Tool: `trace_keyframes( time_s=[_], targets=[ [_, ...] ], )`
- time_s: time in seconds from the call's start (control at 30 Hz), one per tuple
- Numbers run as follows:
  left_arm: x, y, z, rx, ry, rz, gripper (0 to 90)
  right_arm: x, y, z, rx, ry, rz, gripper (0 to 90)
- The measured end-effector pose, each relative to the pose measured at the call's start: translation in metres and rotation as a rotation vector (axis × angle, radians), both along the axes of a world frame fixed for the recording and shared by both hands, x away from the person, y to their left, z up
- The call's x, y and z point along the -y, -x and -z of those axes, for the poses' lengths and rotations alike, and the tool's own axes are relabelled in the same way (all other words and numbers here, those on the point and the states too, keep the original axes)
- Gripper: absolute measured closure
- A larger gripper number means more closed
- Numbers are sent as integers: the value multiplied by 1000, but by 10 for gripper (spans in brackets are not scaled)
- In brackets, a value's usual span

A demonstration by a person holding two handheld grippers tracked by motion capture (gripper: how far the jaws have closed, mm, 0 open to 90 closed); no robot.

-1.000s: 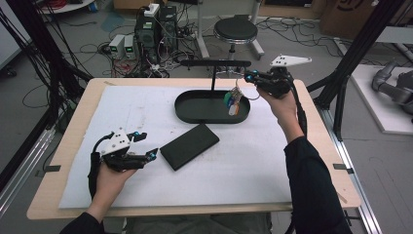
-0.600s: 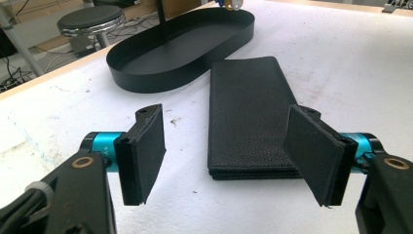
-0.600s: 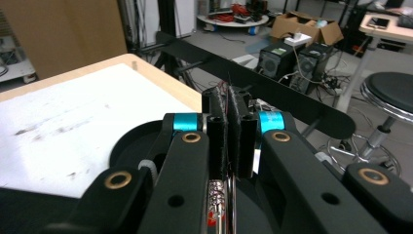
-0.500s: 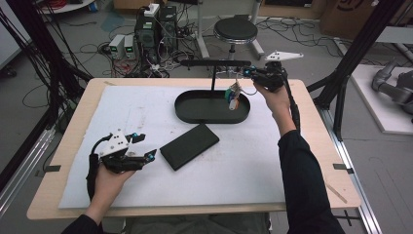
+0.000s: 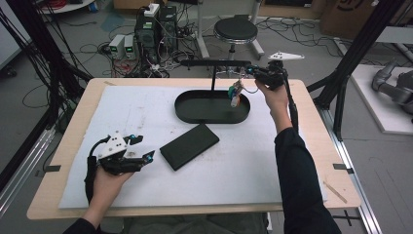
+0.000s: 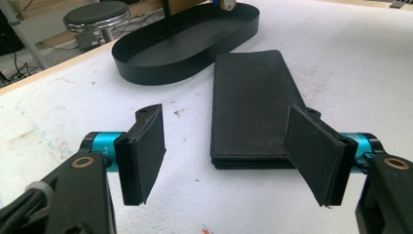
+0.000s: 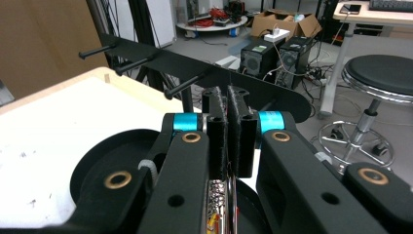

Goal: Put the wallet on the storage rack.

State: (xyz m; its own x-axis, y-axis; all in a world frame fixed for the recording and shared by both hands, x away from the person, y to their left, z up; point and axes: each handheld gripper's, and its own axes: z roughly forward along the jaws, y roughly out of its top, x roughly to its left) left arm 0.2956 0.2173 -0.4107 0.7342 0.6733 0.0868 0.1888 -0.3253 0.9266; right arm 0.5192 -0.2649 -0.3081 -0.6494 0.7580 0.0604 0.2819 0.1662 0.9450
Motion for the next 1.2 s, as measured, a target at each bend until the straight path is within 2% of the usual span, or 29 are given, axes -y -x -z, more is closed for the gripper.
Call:
trace_keyframes(
  time_s=[0.1, 0.27, 0.67, 1.2],
  targets=[
    [0, 1, 1, -1, -3, -2, 313, 1, -4, 3, 2, -3, 7, 876],
    [-1, 2, 1, -1, -5, -1, 313, 5, -9, 7, -7, -38, 22, 876],
    [-3, 3, 2, -1, -5, -6, 313, 2, -15, 8, 1, -14, 32, 875],
    [-4, 5, 1, 1, -2, -5, 313, 1, -15, 9, 11, -8, 36, 854]
  ],
)
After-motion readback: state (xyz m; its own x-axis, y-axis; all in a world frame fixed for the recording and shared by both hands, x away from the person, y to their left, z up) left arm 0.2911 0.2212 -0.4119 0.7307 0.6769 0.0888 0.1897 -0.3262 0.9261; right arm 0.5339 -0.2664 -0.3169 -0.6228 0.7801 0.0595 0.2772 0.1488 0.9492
